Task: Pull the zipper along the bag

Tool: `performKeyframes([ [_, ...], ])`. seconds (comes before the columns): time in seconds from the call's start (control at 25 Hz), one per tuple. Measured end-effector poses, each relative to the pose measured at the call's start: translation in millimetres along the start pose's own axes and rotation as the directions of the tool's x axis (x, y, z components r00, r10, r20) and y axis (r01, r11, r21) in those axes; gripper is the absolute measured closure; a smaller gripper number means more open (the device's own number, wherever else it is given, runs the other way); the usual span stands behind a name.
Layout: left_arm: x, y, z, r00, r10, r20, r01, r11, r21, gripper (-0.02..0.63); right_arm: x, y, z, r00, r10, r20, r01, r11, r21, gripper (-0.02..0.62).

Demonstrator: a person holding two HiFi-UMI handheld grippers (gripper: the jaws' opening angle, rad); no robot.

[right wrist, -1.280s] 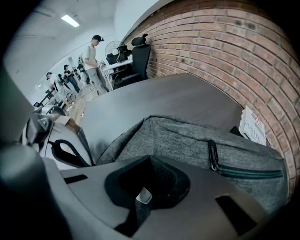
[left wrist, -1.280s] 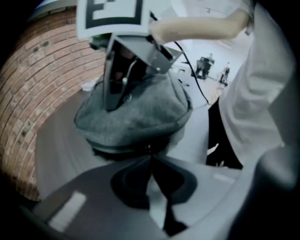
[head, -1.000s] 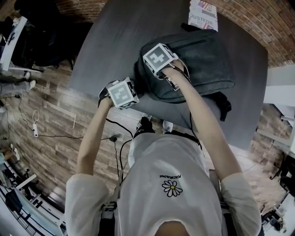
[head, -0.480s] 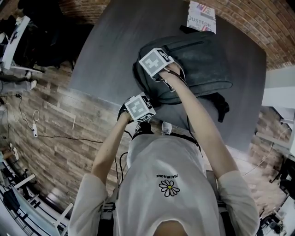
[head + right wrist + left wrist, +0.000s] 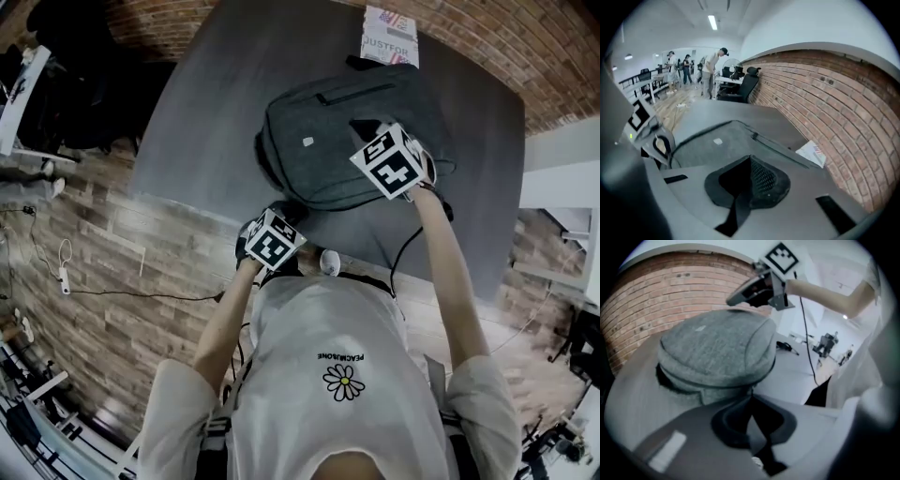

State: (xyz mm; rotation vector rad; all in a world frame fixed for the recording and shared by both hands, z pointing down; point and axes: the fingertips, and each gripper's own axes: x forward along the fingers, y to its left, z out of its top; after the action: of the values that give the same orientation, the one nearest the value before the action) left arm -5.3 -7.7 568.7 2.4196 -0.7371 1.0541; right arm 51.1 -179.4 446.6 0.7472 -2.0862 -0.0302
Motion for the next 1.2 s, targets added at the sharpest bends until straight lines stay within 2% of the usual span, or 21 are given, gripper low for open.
performKeyframes([
  [0.08, -1.5, 7.0, 1.3, 1.0, 0.02, 0.019, -0.02, 1.0, -0.019, 0.601, -5.3, -19.1, -32.4, 0.999, -0.046, -0.022, 0.046, 0.999, 0.023, 0.593],
  [0.2, -4.6, 10.8, 0.5, 0.999, 0.042, 0.02, -0.04, 0.997, -0.061, 0.601, -5.4, -26.1, -49.1, 0.998, -0.062, 0.002, 0.061, 0.982, 0.179, 0.595],
  [0.32, -5.1, 13.0, 0.7, 0.997, 0.073, 0.039, -0.069, 0.993, -0.091, 0.601, -4.2, -24.8, -52.6, 0.99, -0.123, -0.071, 0.135, 0.97, 0.201, 0.596],
  [0.44, -5.4, 20.0, -0.7, 0.994, 0.103, 0.044, -0.098, 0.989, -0.111, 0.601, -6.4, -23.3, -57.5, 0.985, -0.14, -0.1, 0.161, 0.957, 0.24, 0.597],
  [0.64, -13.4, 69.3, -1.5, 0.981, 0.191, 0.041, -0.185, 0.976, -0.117, 0.601, -18.7, -13.8, -66.3, 0.977, -0.156, -0.144, 0.194, 0.932, 0.307, 0.597],
  [0.72, -16.4, 97.9, 4.6, 0.973, 0.232, 0.022, -0.23, 0.97, -0.078, 0.601, -24.0, -9.6, -72.3, 0.973, -0.158, -0.168, 0.207, 0.918, 0.337, 0.597],
  [0.8, -14.4, 116.9, 14.4, 0.97, 0.243, -0.003, -0.243, 0.97, 0.003, 0.601, -28.0, -6.3, -78.3, 0.969, -0.16, -0.187, 0.218, 0.91, 0.353, 0.595],
  [0.92, -12.4, 120.3, 22.1, 0.975, 0.218, -0.041, -0.21, 0.966, 0.148, 0.601, -29.7, -5.4, -86.2, 0.966, -0.164, -0.198, 0.229, 0.9, 0.371, 0.595],
  [1.0, -16.0, 115.4, 21.0, 0.978, 0.204, -0.048, -0.191, 0.961, 0.199, 0.601, -29.6, -8.3, -89.4, 0.963, -0.168, -0.21, 0.239, 0.895, 0.378, 0.595],
  [1.04, -18.1, 114.1, 20.4, 0.978, 0.202, -0.044, -0.189, 0.961, 0.201, 0.601, -30.2, -9.5, -88.8, 0.963, -0.167, -0.212, 0.238, 0.897, 0.372, 0.595],
  [1.08, -19.5, 113.7, 20.0, 0.979, 0.2, -0.039, -0.19, 0.963, 0.19, 0.601, -31.5, -8.2, -84.9, 0.968, -0.152, -0.202, 0.217, 0.908, 0.359, 0.595],
  [1.12, -19.7, 113.4, 19.5, 0.979, 0.199, -0.037, -0.189, 0.966, 0.176, 0.601, -33.4, -1.1, -76.9, 0.979, -0.107, -0.171, 0.161, 0.925, 0.344, 0.595],
  [1.2, -17.5, 112.5, 18.4, 0.98, 0.198, -0.038, -0.189, 0.968, 0.164, 0.601, -35.9, 31.2, -53.2, 0.995, 0.067, -0.076, -0.039, 0.944, 0.328, 0.594],
])
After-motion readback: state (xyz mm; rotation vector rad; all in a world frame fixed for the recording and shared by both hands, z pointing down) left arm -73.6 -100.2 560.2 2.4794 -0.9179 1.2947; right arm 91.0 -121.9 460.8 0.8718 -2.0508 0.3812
